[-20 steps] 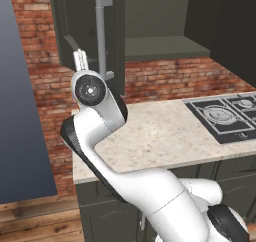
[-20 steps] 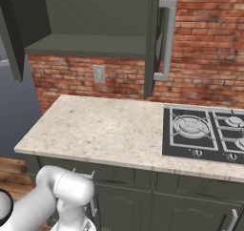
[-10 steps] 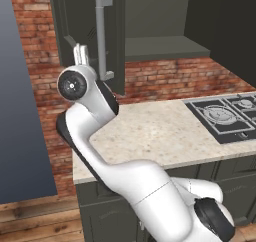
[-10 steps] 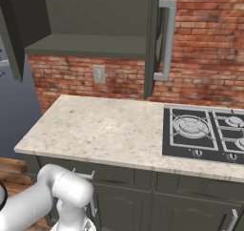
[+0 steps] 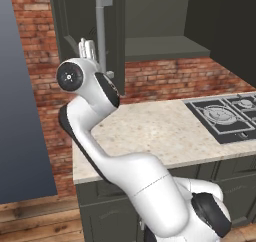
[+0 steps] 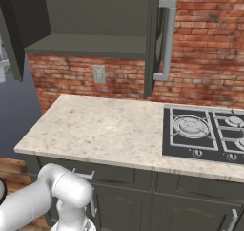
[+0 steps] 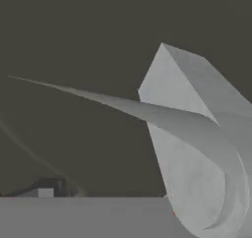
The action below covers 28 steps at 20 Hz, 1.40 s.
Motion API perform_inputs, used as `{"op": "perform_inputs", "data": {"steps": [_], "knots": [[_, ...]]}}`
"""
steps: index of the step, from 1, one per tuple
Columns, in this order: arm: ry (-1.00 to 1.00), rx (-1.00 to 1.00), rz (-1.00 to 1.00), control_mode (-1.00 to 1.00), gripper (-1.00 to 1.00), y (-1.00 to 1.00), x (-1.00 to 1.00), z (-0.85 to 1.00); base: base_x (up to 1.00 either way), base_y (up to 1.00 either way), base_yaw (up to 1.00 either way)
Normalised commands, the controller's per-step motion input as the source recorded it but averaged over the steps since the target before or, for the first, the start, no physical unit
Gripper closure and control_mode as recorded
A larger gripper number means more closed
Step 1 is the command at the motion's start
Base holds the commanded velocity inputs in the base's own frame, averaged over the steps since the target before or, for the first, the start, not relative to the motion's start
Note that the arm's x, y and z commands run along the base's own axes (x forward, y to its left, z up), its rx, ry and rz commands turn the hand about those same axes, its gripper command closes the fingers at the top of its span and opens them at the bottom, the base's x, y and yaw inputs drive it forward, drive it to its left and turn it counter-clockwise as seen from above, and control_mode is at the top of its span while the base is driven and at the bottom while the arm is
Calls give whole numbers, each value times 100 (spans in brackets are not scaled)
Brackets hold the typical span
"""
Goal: Close all open cabinet doors.
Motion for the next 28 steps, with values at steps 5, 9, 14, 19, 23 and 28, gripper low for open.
{"op": "perform_inputs", "data": {"steps": [5,9,14,19,23,28], "knots": [[0,0,-22,-100,-100,-46,13,0,0,0,0],[0,0,-21,-100,-100,-49,26,0,0,0,0],[-1,0,-16,-100,-100,-48,43,0,0,0,0],[-5,1,-2,-100,-100,-34,70,-2,0,0,0],[-1,5,3,-100,-100,-28,74,-6,0,0,0],[0,10,14,-100,-100,-22,72,-7,0,0,0]]}}
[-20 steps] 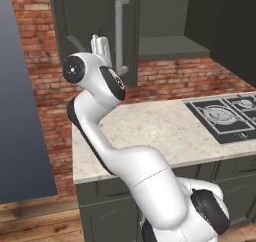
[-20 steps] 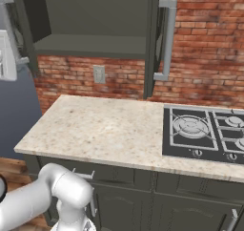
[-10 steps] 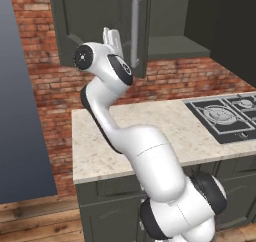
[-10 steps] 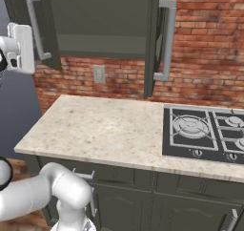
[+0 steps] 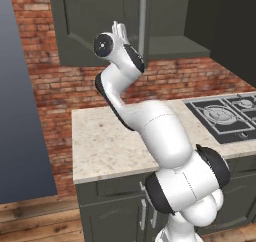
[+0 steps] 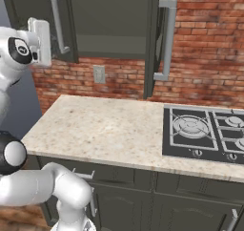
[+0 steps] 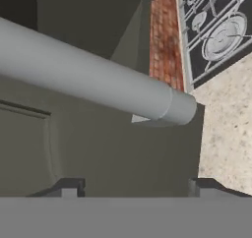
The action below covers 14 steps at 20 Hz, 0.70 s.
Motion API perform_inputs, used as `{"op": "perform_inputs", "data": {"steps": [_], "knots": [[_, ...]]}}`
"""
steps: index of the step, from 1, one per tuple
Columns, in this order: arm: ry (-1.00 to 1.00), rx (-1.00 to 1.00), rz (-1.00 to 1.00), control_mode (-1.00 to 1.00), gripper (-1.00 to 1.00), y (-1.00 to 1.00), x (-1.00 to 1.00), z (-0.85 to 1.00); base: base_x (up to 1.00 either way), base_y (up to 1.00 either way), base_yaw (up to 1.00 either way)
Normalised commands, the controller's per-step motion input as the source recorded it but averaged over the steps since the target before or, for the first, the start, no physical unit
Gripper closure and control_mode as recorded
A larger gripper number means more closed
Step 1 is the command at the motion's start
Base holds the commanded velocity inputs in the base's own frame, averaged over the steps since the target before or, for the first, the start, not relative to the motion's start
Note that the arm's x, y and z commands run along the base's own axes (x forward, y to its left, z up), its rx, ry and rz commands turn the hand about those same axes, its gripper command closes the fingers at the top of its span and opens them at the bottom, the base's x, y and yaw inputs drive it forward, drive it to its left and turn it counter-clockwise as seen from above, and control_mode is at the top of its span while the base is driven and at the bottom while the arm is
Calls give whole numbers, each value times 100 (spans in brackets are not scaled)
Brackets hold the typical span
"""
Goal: Close all open cabinet doors.
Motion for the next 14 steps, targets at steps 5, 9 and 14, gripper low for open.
{"op": "perform_inputs", "data": {"steps": [5,9,14], "knots": [[0,5,31,-100,-100,-16,48,-13,0,0,0],[0,6,33,-100,-100,-9,45,-3,0,0,0],[1,4,27,-100,-100,-2,42,0,0,0,0]]}}
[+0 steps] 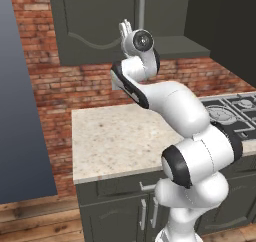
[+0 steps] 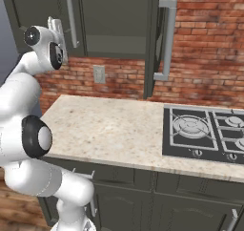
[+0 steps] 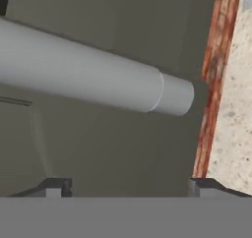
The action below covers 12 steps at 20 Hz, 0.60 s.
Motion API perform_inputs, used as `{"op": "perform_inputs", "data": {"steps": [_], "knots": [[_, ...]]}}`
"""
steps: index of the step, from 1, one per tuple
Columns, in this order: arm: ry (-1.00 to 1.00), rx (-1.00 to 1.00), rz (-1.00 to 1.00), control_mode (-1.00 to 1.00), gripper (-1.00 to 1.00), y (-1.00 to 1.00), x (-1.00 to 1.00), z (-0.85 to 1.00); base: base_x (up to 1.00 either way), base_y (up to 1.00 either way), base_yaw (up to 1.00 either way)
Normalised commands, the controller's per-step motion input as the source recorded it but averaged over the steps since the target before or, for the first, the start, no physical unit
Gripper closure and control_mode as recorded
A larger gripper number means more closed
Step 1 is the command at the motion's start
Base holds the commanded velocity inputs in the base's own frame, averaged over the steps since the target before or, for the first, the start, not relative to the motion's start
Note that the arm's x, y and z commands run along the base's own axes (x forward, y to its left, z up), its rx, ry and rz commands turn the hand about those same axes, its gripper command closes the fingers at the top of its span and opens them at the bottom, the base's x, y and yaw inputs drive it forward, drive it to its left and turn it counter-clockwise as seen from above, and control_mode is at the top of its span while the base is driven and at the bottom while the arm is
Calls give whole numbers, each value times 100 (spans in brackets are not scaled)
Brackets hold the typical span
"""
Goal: Close all open cabinet doors.
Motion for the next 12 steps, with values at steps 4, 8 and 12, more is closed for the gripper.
{"op": "perform_inputs", "data": {"steps": [4,8,12], "knots": [[5,0,18,-100,-100,2,27,0,0,0,0],[0,-1,11,-100,-100,17,-3,0,0,0,0],[3,-1,0,-100,-100,19,-21,0,0,0,0]]}}
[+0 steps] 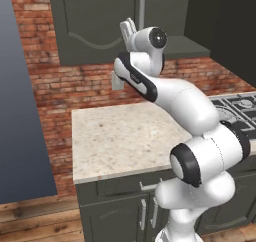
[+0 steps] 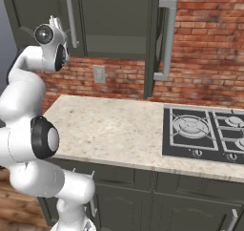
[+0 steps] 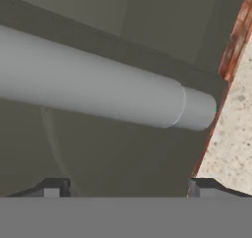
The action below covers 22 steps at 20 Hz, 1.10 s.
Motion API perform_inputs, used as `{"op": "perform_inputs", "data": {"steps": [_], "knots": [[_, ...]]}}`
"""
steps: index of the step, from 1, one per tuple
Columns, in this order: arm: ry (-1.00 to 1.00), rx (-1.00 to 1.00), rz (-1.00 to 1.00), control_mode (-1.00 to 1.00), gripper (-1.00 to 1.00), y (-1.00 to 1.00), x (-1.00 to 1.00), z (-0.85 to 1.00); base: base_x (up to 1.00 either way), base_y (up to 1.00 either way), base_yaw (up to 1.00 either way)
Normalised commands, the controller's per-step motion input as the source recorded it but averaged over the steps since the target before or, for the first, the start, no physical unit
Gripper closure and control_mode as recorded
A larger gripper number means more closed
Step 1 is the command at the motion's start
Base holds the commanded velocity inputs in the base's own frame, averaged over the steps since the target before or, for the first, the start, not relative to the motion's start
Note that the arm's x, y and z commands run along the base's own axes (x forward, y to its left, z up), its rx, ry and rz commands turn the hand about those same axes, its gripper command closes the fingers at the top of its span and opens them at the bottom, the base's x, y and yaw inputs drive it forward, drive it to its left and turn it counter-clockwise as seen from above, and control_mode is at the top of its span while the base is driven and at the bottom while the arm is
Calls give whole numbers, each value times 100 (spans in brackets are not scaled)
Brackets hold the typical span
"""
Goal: Close all open cabinet doors.
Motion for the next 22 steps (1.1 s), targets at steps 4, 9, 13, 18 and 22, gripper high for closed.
{"op": "perform_inputs", "data": {"steps": [4,9,13,18,22], "knots": [[1,0,0,-100,-100,9,-45,-2,0,0,0],[0,0,0,-100,-100,11,-63,-5,0,0,0],[0,0,0,-100,-100,7,-63,0,0,0,0],[0,0,0,-100,-100,0,-57,-1,0,0,0],[-5,0,0,-100,-100,-15,-56,-1,0,0,0]]}}
